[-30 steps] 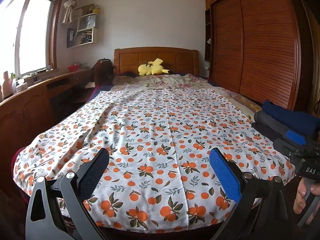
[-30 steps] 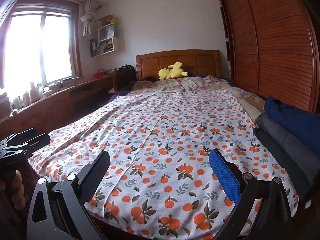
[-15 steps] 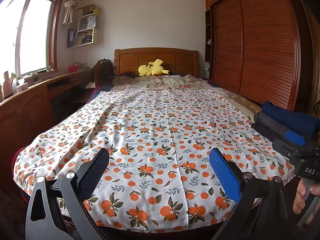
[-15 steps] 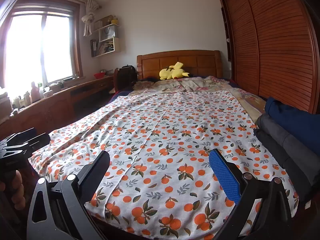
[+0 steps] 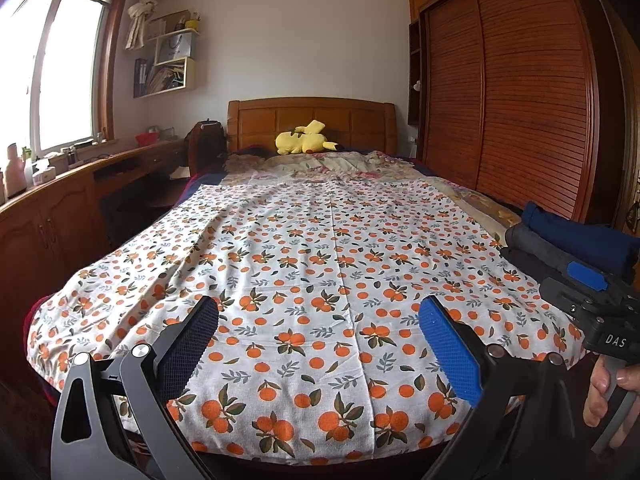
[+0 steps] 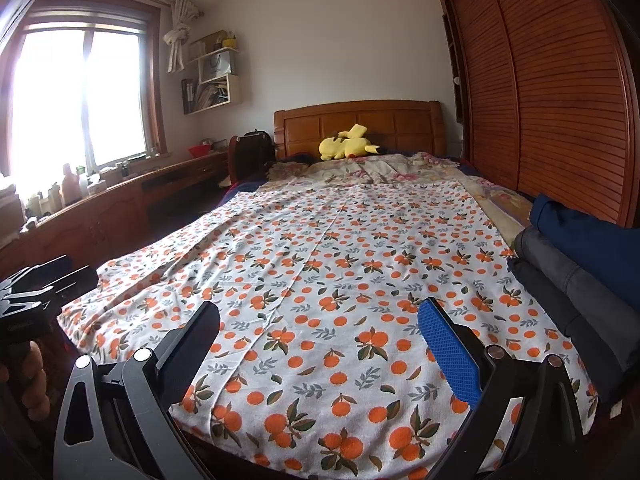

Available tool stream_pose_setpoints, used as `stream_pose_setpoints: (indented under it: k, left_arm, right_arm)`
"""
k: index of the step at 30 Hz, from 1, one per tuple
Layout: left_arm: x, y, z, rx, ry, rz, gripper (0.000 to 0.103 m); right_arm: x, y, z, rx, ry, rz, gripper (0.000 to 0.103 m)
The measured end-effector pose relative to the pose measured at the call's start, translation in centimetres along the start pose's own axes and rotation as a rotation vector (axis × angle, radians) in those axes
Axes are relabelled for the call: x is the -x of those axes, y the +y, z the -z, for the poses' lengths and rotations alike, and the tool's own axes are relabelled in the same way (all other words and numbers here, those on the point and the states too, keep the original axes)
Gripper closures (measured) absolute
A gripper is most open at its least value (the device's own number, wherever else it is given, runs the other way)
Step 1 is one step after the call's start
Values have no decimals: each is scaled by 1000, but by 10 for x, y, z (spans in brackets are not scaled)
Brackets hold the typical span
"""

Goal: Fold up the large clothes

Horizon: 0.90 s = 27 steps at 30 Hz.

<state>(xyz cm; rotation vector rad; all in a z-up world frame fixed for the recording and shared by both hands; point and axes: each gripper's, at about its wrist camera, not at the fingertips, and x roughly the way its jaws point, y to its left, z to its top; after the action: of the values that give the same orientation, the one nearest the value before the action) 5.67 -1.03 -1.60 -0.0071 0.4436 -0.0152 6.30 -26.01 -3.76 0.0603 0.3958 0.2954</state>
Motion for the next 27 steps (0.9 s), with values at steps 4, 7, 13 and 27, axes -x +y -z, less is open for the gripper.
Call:
stream_pose_setpoints:
  k: [4, 7, 13, 27]
  left_arm:
    - [3, -4, -2, -2, -5, 0, 2]
    - [6, -6, -3, -3, -10, 2, 2]
    - [7, -6, -3, -3, -12, 3, 2]
    - [10, -8, -5, -4, -17, 2, 2]
  right_arm:
    - [0, 0, 0, -1, 0, 0, 7]
    - [0, 0, 0, 0, 0, -1, 7]
    - [1, 0, -1, -1, -3, -3, 7]
    - [3, 1, -2, 1, -7, -7, 7]
